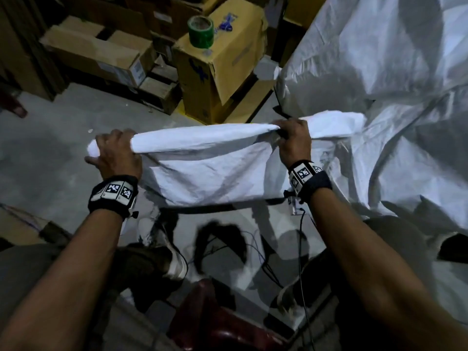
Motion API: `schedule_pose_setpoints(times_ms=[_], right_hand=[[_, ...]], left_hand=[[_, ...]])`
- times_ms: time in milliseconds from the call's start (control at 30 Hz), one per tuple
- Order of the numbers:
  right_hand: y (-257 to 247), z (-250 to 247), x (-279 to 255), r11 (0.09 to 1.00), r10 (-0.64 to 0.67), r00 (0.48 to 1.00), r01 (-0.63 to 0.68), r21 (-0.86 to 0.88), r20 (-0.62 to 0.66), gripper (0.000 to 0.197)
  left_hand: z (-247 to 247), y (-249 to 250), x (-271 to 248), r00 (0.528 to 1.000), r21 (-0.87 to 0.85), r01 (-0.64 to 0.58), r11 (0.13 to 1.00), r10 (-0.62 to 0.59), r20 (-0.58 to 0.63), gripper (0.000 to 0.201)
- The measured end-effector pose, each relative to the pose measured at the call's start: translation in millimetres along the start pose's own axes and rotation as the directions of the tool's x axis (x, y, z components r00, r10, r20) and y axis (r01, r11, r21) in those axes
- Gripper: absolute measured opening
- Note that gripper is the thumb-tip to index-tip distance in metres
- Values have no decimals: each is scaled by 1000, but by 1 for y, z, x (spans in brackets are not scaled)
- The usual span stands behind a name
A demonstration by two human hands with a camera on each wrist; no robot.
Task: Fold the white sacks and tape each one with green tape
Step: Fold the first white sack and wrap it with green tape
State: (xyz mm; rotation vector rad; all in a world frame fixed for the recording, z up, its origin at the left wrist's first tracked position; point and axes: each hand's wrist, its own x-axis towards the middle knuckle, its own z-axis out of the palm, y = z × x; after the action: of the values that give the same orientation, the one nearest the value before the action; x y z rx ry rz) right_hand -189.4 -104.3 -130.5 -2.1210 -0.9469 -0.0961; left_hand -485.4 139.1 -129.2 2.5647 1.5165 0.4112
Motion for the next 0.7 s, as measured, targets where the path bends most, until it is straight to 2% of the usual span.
schedule_pose_setpoints(times_ms=[100, 200, 300, 433, 500, 567, 633, 700], right_hand=[[4, -1, 7, 994, -106, 987, 109, 21, -121, 40], [23, 0, -7, 989, -143, 986, 139, -44, -92, 52], [50, 7, -42, 992, -63, 997, 67, -107, 47, 61], [83, 23, -88, 989, 48, 971, -12, -150, 234, 59], [97, 28, -103, 976, 142, 918, -68, -207, 370, 49], [112, 31, -116, 946, 234, 856, -91, -312, 460, 37], [123, 33, -125, 928, 303, 807, -128, -350, 507, 41], [124, 33, -126, 924, 310, 801, -128, -360, 512, 39]], left_hand=[[-1, -2, 0, 986, -50, -30, 998, 21, -165, 55], [12, -10, -10, 980, -47, -102, 994, 92, -179, 58], [35, -12, -30, 997, -63, -67, 996, 70, 44, 65], [78, -18, -53, 950, 42, -4, 999, -9, 311, 55], [98, -28, -61, 884, 141, -25, 990, -44, 465, 53], [108, -34, -62, 775, 232, -73, 970, -91, 625, 48], [114, -35, -58, 663, 260, -92, 961, -136, 736, 47], [117, -34, -55, 591, 278, -119, 953, -157, 791, 54]])
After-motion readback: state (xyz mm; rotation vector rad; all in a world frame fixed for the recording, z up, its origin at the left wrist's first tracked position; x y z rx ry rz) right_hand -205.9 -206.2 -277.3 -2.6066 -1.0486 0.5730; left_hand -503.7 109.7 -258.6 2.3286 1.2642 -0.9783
